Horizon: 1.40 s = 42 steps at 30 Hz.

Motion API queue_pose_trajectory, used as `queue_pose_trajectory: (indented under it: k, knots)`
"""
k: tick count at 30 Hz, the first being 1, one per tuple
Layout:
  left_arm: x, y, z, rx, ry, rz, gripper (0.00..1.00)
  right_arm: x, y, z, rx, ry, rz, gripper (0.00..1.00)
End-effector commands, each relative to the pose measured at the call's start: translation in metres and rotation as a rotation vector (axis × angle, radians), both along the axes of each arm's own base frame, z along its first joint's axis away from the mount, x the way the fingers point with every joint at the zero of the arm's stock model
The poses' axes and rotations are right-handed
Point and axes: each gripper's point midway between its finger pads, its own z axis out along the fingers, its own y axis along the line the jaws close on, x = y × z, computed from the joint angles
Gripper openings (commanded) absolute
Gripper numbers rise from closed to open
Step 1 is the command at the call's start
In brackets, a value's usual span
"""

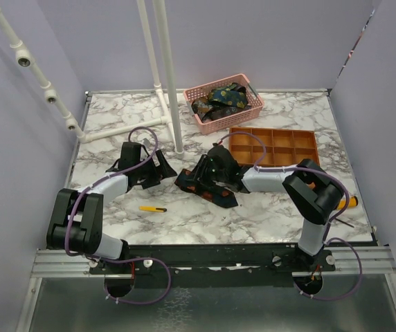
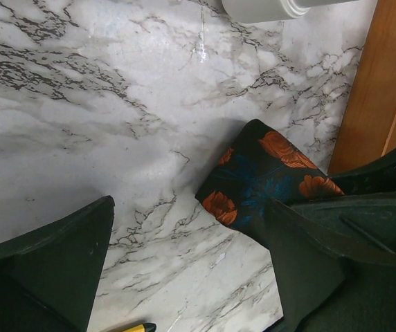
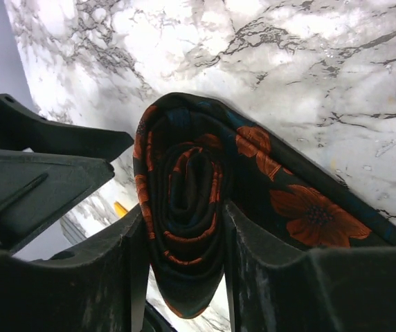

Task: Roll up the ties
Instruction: Roll the tie at the center of the board.

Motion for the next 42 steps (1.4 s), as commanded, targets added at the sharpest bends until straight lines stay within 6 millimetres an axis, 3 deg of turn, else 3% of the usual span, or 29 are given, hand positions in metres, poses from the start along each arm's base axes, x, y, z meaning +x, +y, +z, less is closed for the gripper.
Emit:
queue_pose_trajectory:
  k: [1, 6, 12, 17, 22, 26, 31, 36, 42]
  knots:
    - [0.002, -0.008, 0.004, -0.055, -0.026, -0.025, 0.87, -0.007, 0.007, 0.003, 0.072, -0.029, 0.068, 0.37]
    - [0.0, -0.01, 0.005, -0.068, -0.025, -0.031, 0.87, -0.016, -0.001, 0.005, 0.129, -0.053, 0.128, 0.24]
    - [-0.007, -0.017, 0.005, -0.088, -0.018, -0.05, 0.86, -0.039, -0.028, -0.004, 0.209, -0.083, 0.176, 0.21]
    - [-0.025, -0.045, 0.003, -0.111, -0.003, -0.145, 0.86, -0.056, -0.041, -0.002, 0.265, -0.129, 0.216, 0.2]
    - [-0.042, -0.07, -0.002, -0.17, 0.028, -0.221, 0.86, -0.07, -0.054, -0.016, 0.242, -0.142, 0.244, 0.21]
    - [-0.048, -0.081, -0.007, -0.163, 0.046, -0.264, 0.86, -0.077, -0.063, -0.029, 0.2, -0.137, 0.25, 0.28]
    - [-0.047, -0.082, -0.013, -0.154, 0.06, -0.249, 0.86, -0.075, -0.071, -0.017, 0.168, -0.157, 0.221, 0.5]
    - [-0.055, -0.088, -0.018, -0.148, 0.064, -0.262, 0.85, -0.07, -0.078, 0.003, 0.12, -0.174, 0.193, 0.55]
    - [-0.069, -0.098, -0.022, -0.159, 0.062, -0.265, 0.84, -0.075, -0.09, 0.011, 0.067, -0.147, 0.164, 0.6]
